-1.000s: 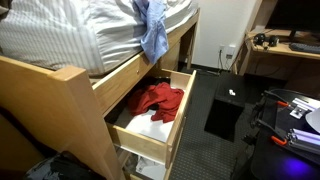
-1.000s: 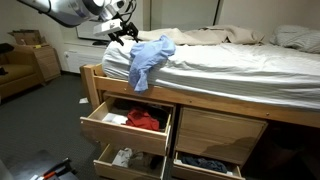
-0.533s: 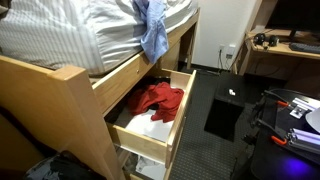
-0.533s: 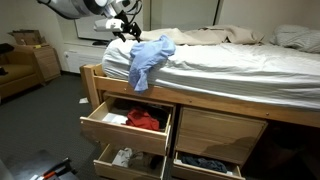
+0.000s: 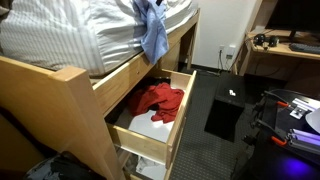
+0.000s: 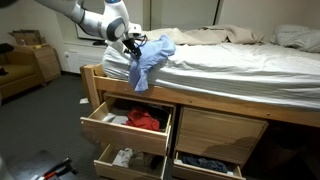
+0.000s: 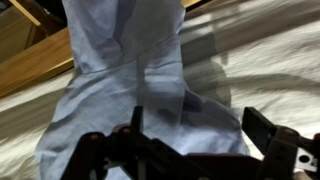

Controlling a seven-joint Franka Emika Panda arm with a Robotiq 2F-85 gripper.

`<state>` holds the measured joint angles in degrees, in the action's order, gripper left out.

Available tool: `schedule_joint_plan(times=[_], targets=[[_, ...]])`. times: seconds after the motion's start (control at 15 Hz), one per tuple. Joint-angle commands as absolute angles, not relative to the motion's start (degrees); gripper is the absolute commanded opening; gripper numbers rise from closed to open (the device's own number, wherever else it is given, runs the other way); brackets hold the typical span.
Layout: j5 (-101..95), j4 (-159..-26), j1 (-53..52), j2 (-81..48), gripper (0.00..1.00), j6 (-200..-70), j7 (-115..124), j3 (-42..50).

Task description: Take the shirt on the bed and put it in the topmost left drawer

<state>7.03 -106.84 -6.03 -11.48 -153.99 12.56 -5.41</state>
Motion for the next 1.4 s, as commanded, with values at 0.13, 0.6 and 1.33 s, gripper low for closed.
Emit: schedule_joint_plan(times=[0.13,0.6,1.33], targets=[[7.14,-106.48,-6.23,-11.36,1.00,-153.81,12.39,-5.14],[6.36,-112.01,-5.87,-10.26,0.45,-160.04,12.57,-4.19],[-0.06,-115.06,-7.75,-12.35,0.00,-166.53,18.87,-0.08]])
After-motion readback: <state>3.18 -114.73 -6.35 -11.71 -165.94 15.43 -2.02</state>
